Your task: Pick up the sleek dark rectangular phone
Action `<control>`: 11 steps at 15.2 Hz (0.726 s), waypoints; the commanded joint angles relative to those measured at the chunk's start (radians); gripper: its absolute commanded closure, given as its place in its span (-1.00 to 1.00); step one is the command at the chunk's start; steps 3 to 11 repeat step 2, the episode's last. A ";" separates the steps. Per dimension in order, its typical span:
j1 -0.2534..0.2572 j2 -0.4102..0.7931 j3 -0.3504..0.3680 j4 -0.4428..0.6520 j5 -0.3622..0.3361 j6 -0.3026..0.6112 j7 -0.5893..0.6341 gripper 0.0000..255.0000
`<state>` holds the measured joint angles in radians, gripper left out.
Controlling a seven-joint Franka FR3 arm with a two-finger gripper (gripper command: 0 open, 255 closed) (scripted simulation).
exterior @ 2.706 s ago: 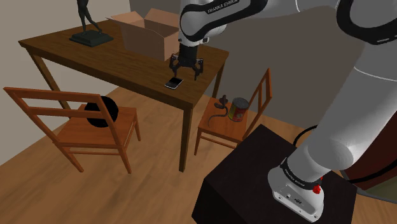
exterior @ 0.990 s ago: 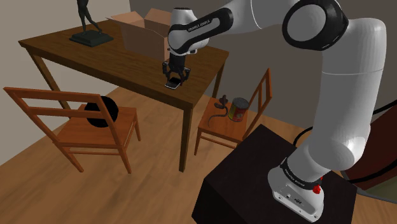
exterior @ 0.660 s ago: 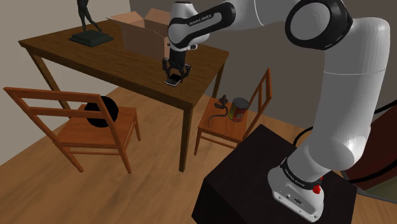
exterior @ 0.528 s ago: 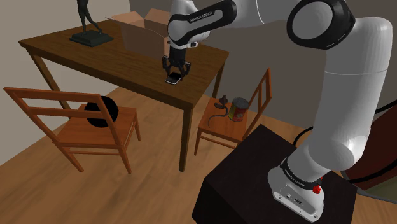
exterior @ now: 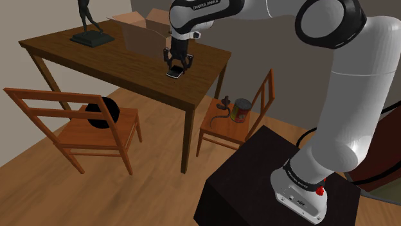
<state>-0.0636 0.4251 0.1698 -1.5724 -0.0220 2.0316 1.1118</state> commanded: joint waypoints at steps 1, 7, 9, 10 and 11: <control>0.000 -0.005 0.000 0.009 0.001 -0.015 0.000 1.00; 0.000 -0.005 0.000 0.010 0.001 -0.015 0.000 1.00; 0.000 -0.005 0.000 0.010 0.001 -0.015 0.000 1.00; 0.000 -0.005 0.000 0.010 0.001 -0.015 0.000 1.00; 0.000 -0.005 0.000 0.010 0.001 -0.015 0.000 1.00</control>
